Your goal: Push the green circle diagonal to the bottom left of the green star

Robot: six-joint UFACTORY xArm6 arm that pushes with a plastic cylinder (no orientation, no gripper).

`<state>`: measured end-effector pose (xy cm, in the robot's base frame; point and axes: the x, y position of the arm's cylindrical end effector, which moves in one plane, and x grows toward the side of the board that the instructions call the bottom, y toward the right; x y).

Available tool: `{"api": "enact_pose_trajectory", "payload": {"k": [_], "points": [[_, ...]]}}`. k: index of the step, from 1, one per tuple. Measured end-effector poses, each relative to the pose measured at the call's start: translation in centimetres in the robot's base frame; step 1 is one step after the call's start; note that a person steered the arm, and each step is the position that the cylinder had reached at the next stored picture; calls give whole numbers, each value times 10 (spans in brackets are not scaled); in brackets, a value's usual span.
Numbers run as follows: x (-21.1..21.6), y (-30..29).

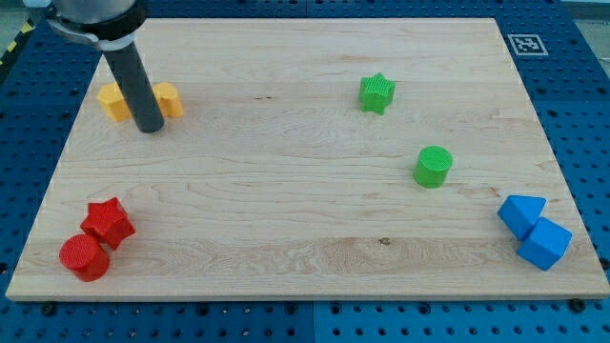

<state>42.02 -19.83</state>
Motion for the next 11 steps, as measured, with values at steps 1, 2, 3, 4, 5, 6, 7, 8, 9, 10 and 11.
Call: {"api": "enact_pose_trajectory", "payload": {"k": [1, 2, 3, 4, 5, 6, 7, 8, 9, 10, 11], "points": [[35, 28], [62, 79], [71, 148], [74, 224], [79, 281], [82, 281], [104, 292], [108, 297], [108, 308], [108, 346], [108, 369]]}}
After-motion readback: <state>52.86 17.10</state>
